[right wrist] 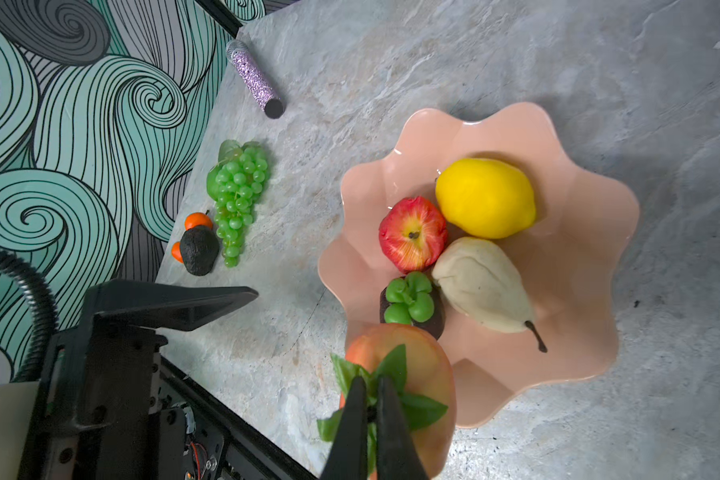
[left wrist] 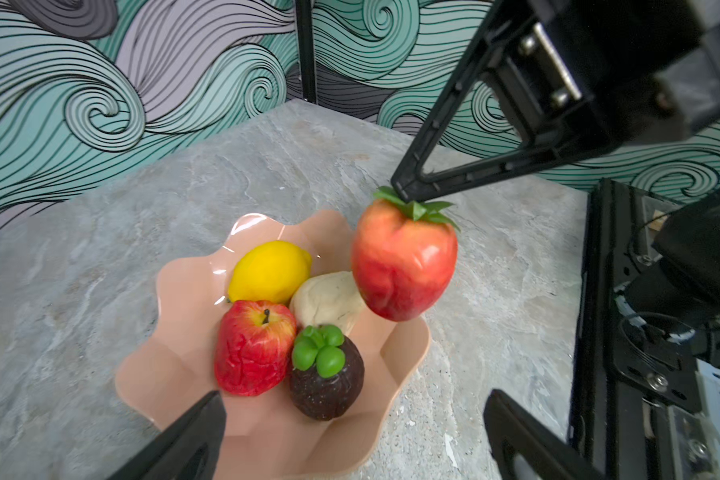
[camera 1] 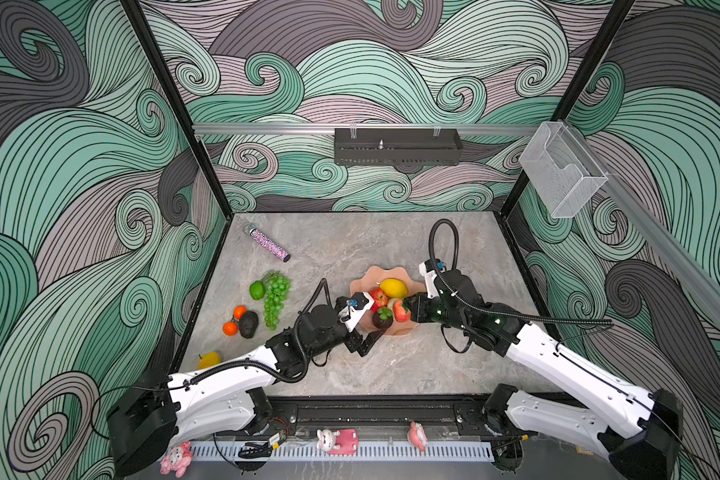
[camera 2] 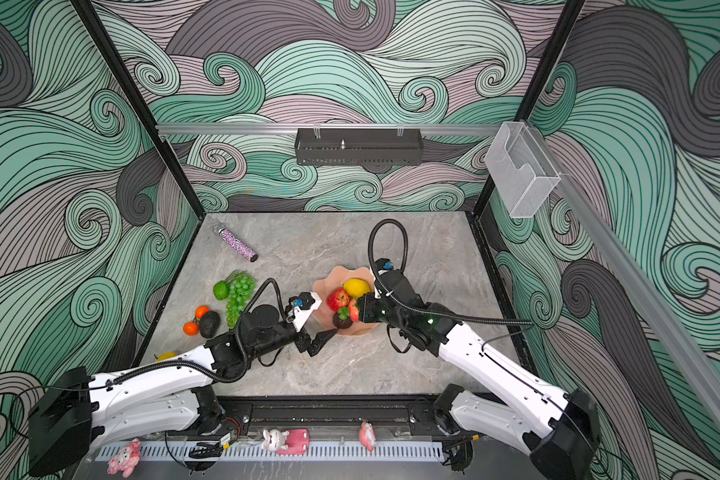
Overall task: Place and organize the fake fruits in the fruit bowl
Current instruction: 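Close the right gripper on the peach held by the left gripper, then carry the peach over the bowl with the right gripper while the left withdraws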
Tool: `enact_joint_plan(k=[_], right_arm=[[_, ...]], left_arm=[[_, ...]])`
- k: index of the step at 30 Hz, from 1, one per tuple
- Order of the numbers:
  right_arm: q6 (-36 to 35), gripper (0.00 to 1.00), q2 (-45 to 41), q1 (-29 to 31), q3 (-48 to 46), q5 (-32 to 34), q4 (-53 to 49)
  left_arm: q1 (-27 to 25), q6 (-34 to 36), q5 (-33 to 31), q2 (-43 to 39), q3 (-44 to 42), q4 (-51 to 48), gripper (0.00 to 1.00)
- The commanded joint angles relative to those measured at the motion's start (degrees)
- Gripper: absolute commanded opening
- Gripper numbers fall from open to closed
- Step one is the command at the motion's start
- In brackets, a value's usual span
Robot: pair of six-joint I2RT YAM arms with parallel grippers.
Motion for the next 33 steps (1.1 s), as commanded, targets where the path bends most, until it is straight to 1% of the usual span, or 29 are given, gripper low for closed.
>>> enact_joint_plan(k=[1, 8, 9, 12, 14, 15, 19, 22, 25, 30, 33], right_arm=[[-3.66, 0.06, 0.97, -2.86, 2.26, -1.95, -1.45], [-7.25, 0.06, 5.35, -9.22, 5.56, -5.22, -1.87], [-7.51, 0.06, 6.22, -9.95, 6.05, -5.53, -1.9], [-8.35, 0.06, 8.67, -10.78, 8.13, -5.6, -1.82], [-8.51, 0.06, 10.6, -10.78, 9.82, -5.42, -1.68], [-8.5, 0.06, 11.71, -10.78, 10.71, -5.48, -1.46], [-8.38, 0.06, 17.08, -10.39, 14.75, -5.13, -0.94], [-9.01, 0.06, 21.11, -9.25, 17.47, -4.4, -0.05], [-9.95, 0.06, 25.48, -8.2, 20.89, -3.72, -0.1], [-12.05, 0.06, 32.52, -6.35, 26.21, -2.37, -0.95], [-14.28, 0.07, 35.95, -5.85, 28.6, -2.26, -0.71]], left_arm=[[1.58, -3.59, -9.67, -2.04, 0.65, -1.2, 0.98], [8.41, -11.54, -17.54, -6.73, 0.68, -8.71, 0.98], [9.42, -13.27, -19.66, -7.04, 0.96, -10.24, 0.98], [12.63, -16.66, -21.91, -8.08, 1.34, -14.14, 0.98], [13.88, -19.34, -25.21, -9.0, 1.26, -16.22, 0.97], [14.57, -19.99, -25.66, -9.54, 0.88, -16.63, 0.98], [15.61, -22.08, -30.28, -11.25, -0.8, -16.38, 0.97], [16.03, -22.44, -32.17, -12.18, -1.71, -16.13, 0.97], [16.3, -24.43, -34.23, -12.69, -1.15, -18.7, 0.97], [17.06, -25.34, -34.25, -12.95, -0.88, -19.84, 0.97], [17.22, -25.58, -34.25, -12.99, -1.03, -19.87, 0.97]])
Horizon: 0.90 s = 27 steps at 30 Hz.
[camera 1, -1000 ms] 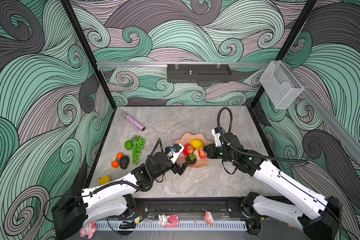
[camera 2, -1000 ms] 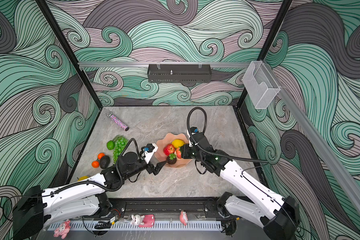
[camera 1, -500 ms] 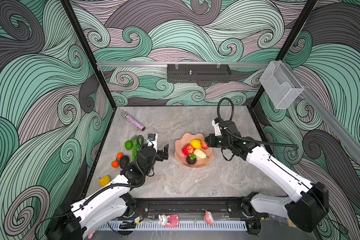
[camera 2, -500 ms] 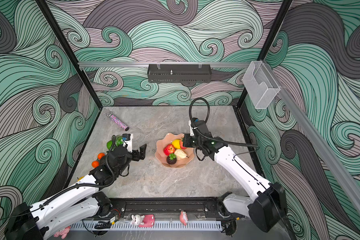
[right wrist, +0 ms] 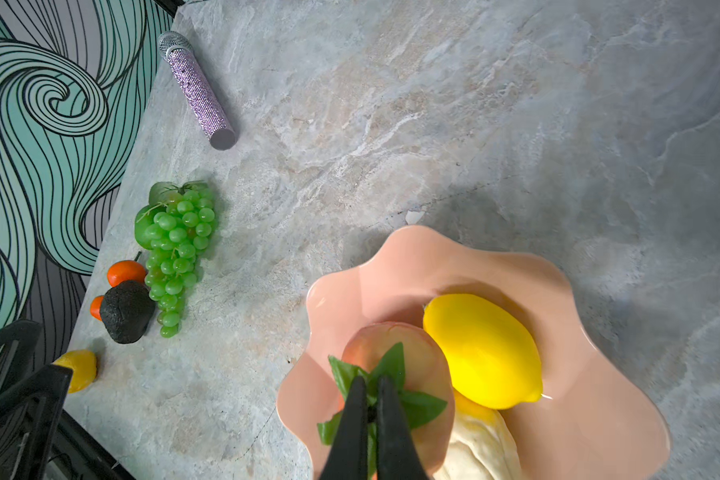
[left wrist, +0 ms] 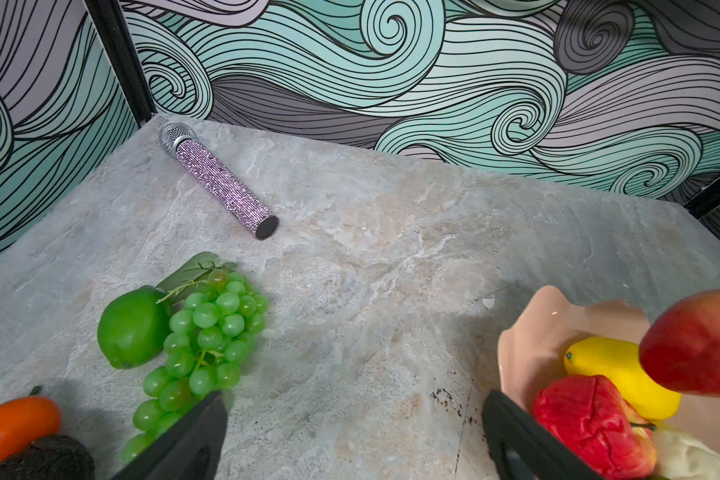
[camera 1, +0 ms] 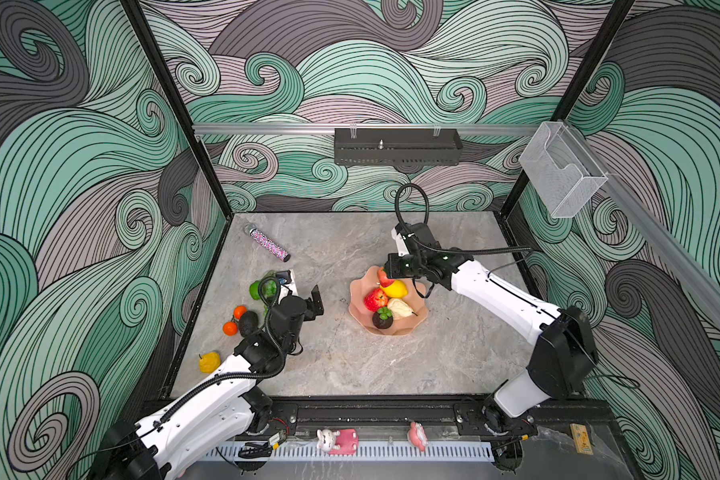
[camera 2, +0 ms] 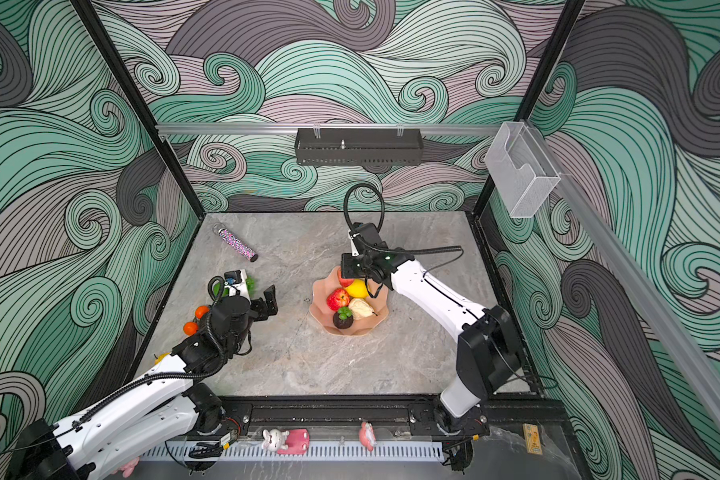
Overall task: Place and organize the fake fruits in the fruit bowl
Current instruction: 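Carry the peach over the bowl with the right gripper while the left withdraws, then lower the peach into the bowl beside the lemon with the right gripper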
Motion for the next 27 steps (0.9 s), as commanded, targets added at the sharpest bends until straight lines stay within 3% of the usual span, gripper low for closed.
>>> enact_joint_plan(k=[1, 13, 27], right_arm=[[-3.39, 0.07, 2.93, 0.53, 3.01, 1.35, -0.25], [-7.2, 0.06, 14.09, 0.55, 13.06, 3.4, -5.17], [-6.7, 0.07, 16.99, 0.91, 11.71, 2.61, -5.17]], left_arm=[[0.49, -1.66, -2.08, -0.81, 0.8, -1.72, 0.97], [1.03, -1.93, -2.24, -0.67, 0.71, -1.93, 0.97], [1.73, -2.36, -1.2, 0.94, 0.98, -1.66, 0.97]])
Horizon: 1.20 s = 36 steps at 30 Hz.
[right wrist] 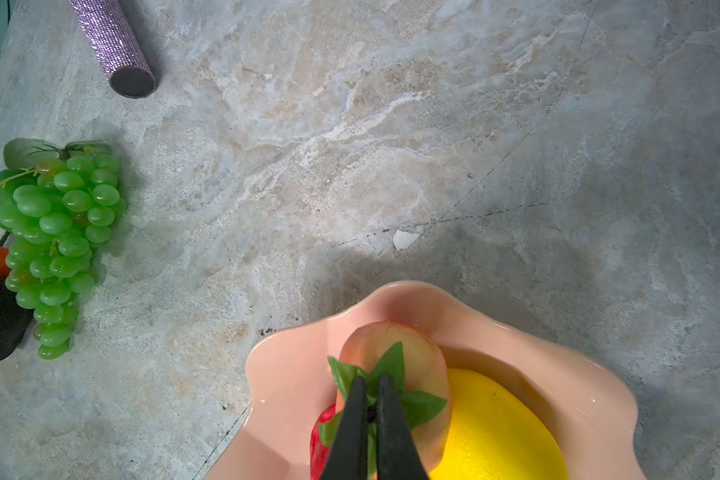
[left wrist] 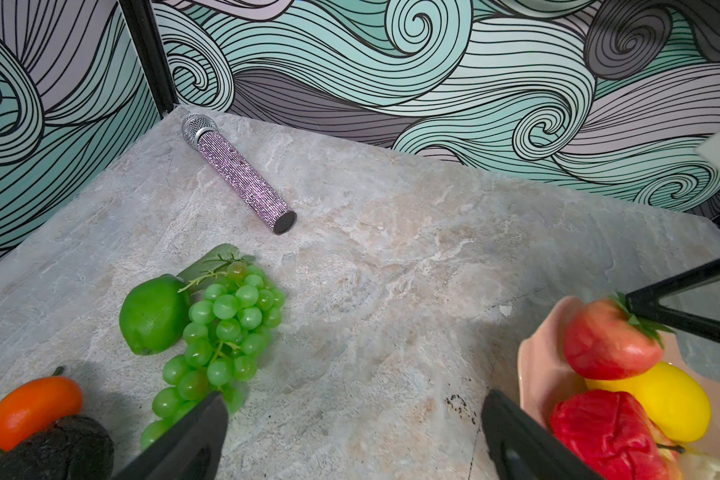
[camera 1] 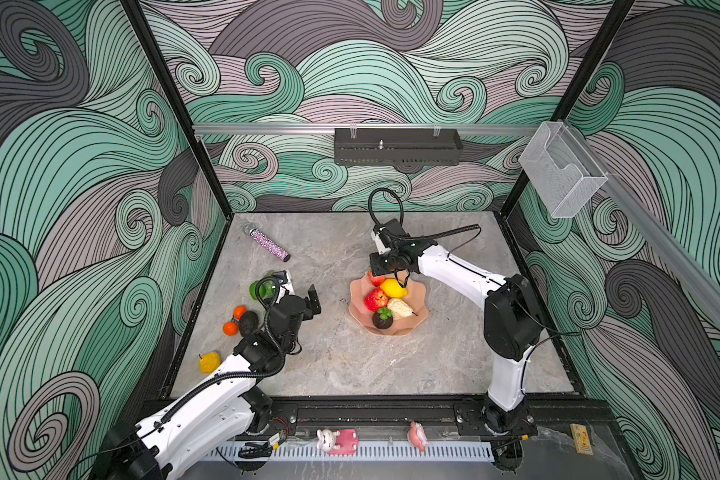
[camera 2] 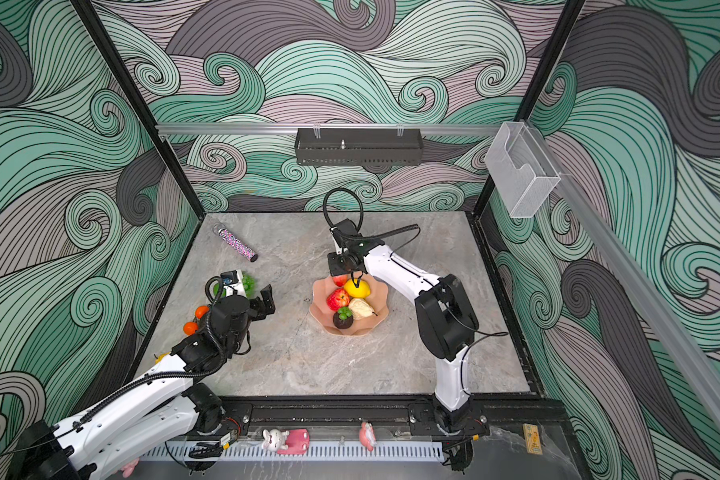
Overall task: Place and organize the fake fruits in the fruit bowl
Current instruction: 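Lower the peach into the bowl beside the lemon with the right gripper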
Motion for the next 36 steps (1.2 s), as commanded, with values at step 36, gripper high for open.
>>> enact_joint_plan(k=[36], right_arm=[[-1.47, 0.39, -3.06, 2.33, -2.71, 5.06, -1.06]], left_arm=[[1.37, -0.85, -1.03, 1.52, 1.44, -1.46, 0.97]])
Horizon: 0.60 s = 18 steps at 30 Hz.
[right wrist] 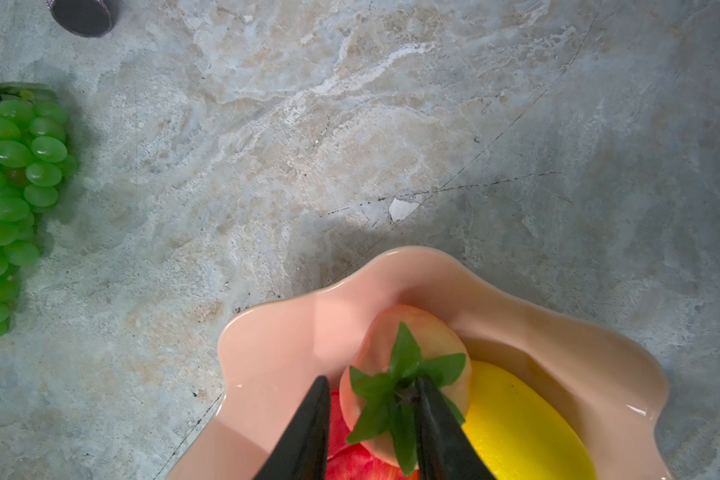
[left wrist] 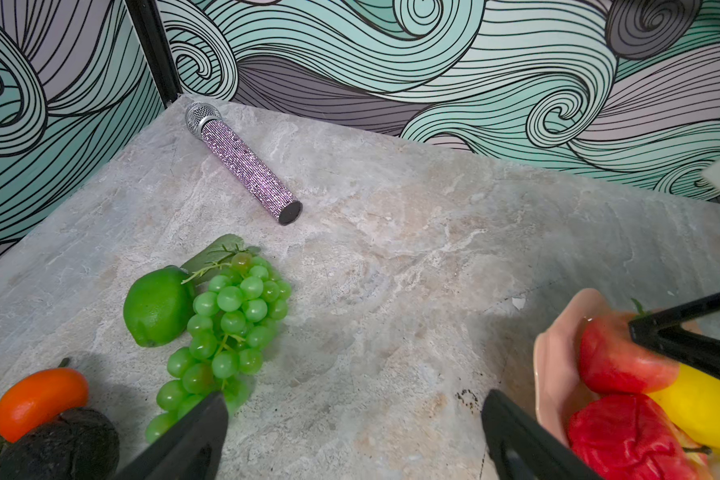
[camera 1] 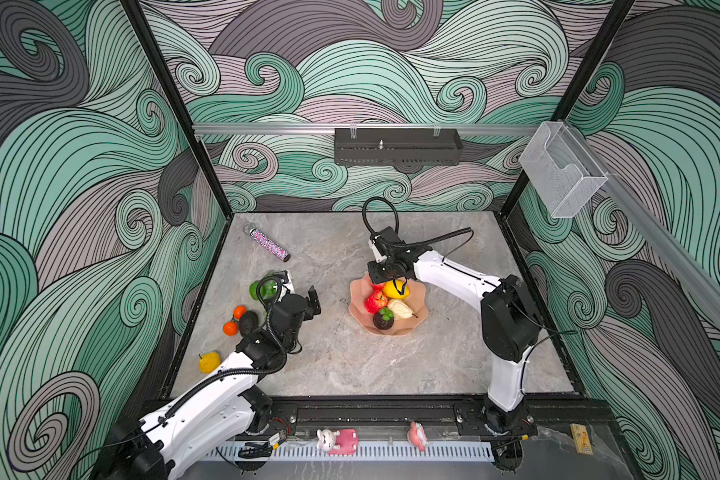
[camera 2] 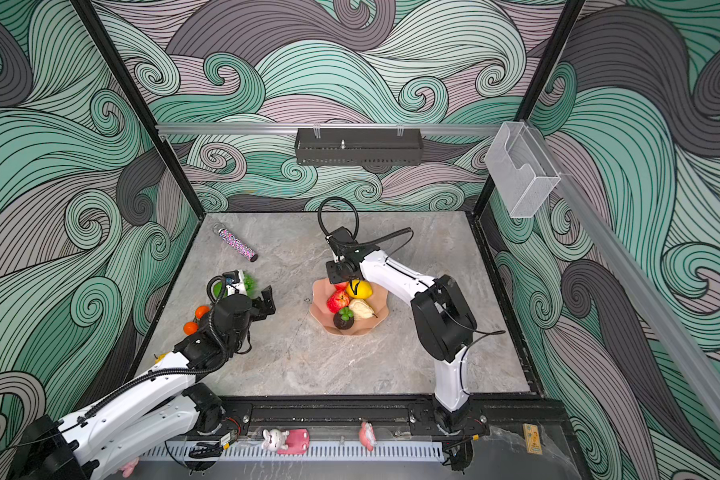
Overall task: Place and organize the fake fruits in the fruit bowl
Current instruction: 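Lower the peach into the bowl beside the lemon with the right gripper, then open the right gripper and raise it away from the bowl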
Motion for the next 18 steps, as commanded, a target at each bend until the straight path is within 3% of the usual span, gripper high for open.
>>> enact_joint_plan(k=[1, 11, 18], right_arm=[[-0.89, 0.41, -3.15, 0.31, 0.33, 2.16, -1.07], [-1.86, 0.51, -8.31, 0.31, -0.37, 2.83, -3.0], [0.21, 0.56, -22.96, 0.3, -10.67, 2.71, -3.54]], left_arm=[[0.57, -0.78, -1.13, 0.11, 1.42, -0.93, 0.97], [1.01, -0.29, 0.32, 1.36, 2.38, -1.49, 0.97], [1.21, -0.26, 4.23, 2.93, 3.96, -2.47, 0.97]])
